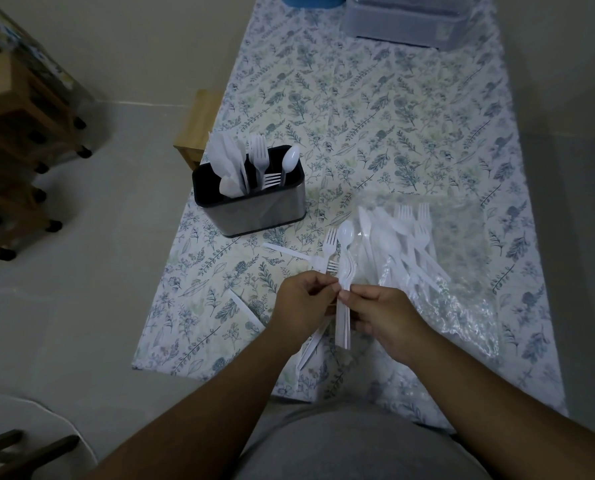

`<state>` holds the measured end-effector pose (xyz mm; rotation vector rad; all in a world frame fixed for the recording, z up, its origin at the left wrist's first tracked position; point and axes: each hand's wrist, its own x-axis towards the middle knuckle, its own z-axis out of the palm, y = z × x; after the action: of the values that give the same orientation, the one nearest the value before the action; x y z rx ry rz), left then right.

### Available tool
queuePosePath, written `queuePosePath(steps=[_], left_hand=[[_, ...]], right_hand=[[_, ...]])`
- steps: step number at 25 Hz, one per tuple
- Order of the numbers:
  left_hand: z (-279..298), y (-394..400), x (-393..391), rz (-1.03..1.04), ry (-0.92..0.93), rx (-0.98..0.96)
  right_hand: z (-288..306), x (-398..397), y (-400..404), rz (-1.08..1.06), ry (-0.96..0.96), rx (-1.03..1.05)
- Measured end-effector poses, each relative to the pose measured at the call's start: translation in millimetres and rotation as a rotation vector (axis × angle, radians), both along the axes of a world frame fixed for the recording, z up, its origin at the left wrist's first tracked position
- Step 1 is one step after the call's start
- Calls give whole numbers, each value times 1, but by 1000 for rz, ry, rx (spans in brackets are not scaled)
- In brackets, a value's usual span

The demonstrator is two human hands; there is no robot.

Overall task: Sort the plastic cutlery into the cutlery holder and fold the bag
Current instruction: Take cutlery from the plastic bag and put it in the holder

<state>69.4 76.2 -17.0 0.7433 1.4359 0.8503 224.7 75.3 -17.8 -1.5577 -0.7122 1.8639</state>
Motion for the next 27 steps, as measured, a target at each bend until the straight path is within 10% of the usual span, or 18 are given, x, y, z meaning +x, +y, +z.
queuePosePath(steps=[15, 27], left_hand=[[-4, 19, 2, -231, 738, 130], [5, -11, -10, -144, 29, -4]], right_hand=[[6, -2, -4, 0, -179, 2], [-2, -11, 8, -21, -144, 82]])
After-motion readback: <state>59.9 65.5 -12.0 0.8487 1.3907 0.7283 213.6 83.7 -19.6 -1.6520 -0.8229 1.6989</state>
